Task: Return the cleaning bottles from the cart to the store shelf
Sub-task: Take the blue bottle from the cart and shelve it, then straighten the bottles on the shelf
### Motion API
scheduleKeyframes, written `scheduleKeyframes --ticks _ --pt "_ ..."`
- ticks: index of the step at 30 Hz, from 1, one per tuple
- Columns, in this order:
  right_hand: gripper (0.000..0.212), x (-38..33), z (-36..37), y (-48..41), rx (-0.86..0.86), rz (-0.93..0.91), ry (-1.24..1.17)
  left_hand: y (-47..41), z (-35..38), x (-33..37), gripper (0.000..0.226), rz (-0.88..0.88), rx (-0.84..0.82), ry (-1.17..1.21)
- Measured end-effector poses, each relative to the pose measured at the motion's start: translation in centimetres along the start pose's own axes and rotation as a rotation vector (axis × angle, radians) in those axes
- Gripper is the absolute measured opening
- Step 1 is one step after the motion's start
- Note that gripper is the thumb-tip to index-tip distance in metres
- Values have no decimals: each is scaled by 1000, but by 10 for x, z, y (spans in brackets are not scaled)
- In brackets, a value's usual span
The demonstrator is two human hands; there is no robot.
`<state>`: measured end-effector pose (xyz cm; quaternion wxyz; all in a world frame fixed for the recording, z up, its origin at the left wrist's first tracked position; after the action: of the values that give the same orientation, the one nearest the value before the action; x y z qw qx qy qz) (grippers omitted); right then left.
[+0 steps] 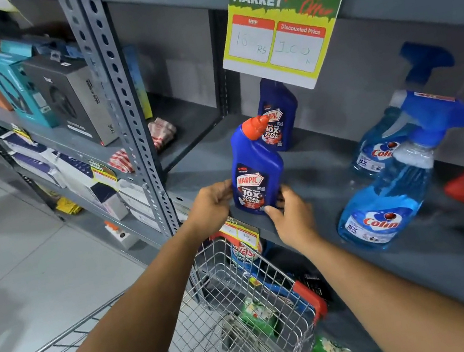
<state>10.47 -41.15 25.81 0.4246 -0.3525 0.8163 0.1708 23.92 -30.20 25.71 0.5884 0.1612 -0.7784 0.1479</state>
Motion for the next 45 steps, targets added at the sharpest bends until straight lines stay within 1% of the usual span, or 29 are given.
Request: scheduleKeyframes --ticks 3,6,11,12,13,15,16,17,19,20,21,23,24,25,26,27,28,29,30,31,33,36,38,40,45 --pt "33 -6 14 -5 3 -24 -8 1 -10 -3 68 10 46 -2" --pt "37 -6 22 -6 35 -28 6 3 -14 -5 71 -22 75 2" --pt "44 -4 24 -5 51 -29 30 5 -15 -5 69 -36 55 24" --pt "50 -5 25 -2 48 -29 25 7 -15 -6 68 -45 92 -11" --pt "57 -5 23 2 55 -25 11 11 -15 -6 65 -68 183 -71" --pt "62 -1 16 20 96 -30 -45 31 -13 -4 58 -96 457 -241" --pt "59 4 9 36 127 -54 -69 43 -5 3 54 -45 548 -302" --pt "53 11 0 55 162 -89 -82 53 11 11 52 49 561 -326" --pt "36 30 -23 99 273 -143 -54 66 53 22 53 217 428 -319" --pt "30 42 -40 119 365 -142 -32 67 76 25 55 252 335 -304" --pt "29 56 -60 135 477 -116 -21 63 98 26 57 254 235 -281" --pt "44 84 -100 149 666 -17 -15 47 140 31 66 193 42 -218" --pt "56 95 -115 146 670 46 -29 37 158 35 70 151 -43 -184" --pt "69 102 -124 135 594 110 -70 28 172 40 73 132 -106 -148" --pt "80 105 -129 124 478 162 -104 19 185 46 76 143 -155 -104" --pt "82 105 -129 113 358 193 -102 12 193 51 79 163 -185 -59" --pt "75 103 -125 105 259 209 -63 6 196 50 82 166 -192 -36" --pt "64 103 -124 101 202 223 -17 0 199 48 86 153 -195 -38" --pt "53 104 -123 99 181 244 23 -4 200 43 88 130 -198 -45" --pt "47 104 -122 99 180 259 47 -7 199 37 86 104 -201 -43" --pt "42 105 -120 103 201 261 76 -10 195 24 81 52 -208 -5" --pt "31 98 -118 109 250 181 134 -10 191 16 81 16 -214 16" --pt "29 94 -118 111 279 147 149 -8 192 16 81 32 -222 5" --pt "31 91 -118 111 282 128 150 -7 191 14 81 51 -207 3" --pt "37 91 -121 111 289 136 142 -10 193 17 78 80 -212 34"
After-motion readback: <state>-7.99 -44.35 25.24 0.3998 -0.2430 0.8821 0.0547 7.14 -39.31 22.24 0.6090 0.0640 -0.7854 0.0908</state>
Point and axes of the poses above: each hand's wrist, its own y-axis away from the middle knuckle, its own z-axis out of the palm, x = y × z, the point moved 6 cm from there along -y, towards the middle knuckle, and after that the axes turned 7 degrees about -x, right-handed, at the moved point
